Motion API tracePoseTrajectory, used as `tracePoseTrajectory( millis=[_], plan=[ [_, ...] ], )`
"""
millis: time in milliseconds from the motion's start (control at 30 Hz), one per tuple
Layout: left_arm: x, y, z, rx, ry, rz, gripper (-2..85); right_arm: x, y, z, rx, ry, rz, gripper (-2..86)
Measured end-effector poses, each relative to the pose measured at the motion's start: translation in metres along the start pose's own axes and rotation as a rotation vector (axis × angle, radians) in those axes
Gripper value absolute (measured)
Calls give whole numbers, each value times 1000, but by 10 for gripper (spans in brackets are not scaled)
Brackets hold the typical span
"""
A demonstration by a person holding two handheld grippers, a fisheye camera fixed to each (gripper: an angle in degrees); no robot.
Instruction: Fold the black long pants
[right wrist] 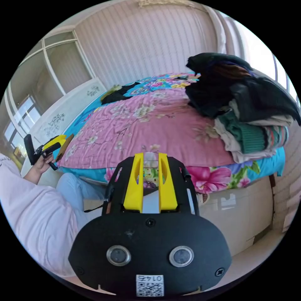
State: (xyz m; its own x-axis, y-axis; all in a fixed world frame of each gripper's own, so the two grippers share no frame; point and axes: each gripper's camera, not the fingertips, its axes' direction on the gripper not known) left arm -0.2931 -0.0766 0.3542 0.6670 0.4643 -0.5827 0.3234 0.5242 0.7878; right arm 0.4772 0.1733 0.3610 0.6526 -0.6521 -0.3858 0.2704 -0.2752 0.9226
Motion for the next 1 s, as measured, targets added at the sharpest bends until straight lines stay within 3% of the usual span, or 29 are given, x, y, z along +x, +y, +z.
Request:
tracePoseTrajectory(
  millis=[100,200,633,1000],
  plan=[
    [53,-37,29,-18,-11,237,119,24,26,-47,161,47,34,82],
    [90,-65,53,-12,16,308,121,40,45,-85,327,78,-22,80],
    [224,-181,184,23,221,362,121,120,-12,-206,428,352,78,132],
    [354,-375,363,25,357,423,125,176,-162,-277,375,567,-144,153]
  ],
)
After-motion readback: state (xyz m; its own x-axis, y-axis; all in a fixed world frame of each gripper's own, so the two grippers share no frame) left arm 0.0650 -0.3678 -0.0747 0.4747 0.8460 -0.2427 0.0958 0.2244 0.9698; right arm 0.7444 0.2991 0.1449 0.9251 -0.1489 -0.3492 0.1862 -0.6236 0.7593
